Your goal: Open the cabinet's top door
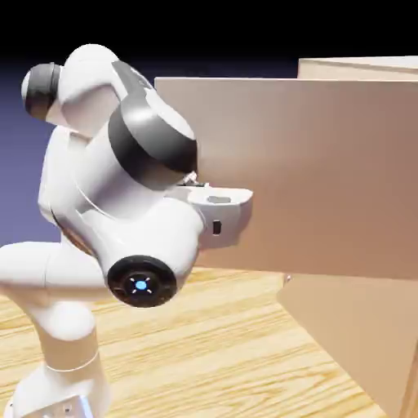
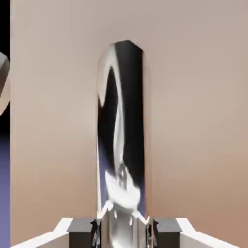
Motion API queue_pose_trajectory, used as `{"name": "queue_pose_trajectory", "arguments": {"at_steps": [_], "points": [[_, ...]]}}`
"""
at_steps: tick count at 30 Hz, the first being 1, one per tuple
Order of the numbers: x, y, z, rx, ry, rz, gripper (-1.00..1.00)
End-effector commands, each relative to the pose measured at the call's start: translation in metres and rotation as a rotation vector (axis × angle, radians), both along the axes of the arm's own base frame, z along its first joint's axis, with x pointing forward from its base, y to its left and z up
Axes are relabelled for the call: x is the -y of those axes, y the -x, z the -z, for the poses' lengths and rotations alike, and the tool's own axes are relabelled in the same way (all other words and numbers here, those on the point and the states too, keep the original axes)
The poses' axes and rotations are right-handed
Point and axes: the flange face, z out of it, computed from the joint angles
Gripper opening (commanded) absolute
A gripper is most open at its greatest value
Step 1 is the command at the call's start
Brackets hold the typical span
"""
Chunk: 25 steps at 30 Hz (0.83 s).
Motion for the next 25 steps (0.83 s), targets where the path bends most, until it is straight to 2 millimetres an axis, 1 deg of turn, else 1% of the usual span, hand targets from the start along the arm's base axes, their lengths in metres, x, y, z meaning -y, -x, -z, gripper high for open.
{"name": "queue_pose_trajectory", "arguments": {"at_steps": [1, 7, 12, 21, 24, 25], "points": [[0.008, 0.001, 0.0, 0.0, 0.0, -0.017, -1.0], [0.056, 0.004, 0.0, 0.0, 0.0, -0.127, -1.0], [0.097, 0.003, 0.0, 0.0, 0.0, -0.22, -1.0], [0.167, -0.009, 0.0, 0.0, 0.0, -0.382, -1.0], [0.187, -0.015, 0.0, 0.0, 0.0, -0.431, -1.0], [0.19, -0.015, 0.0, 0.0, 0.0, -0.437, -1.0]]}}
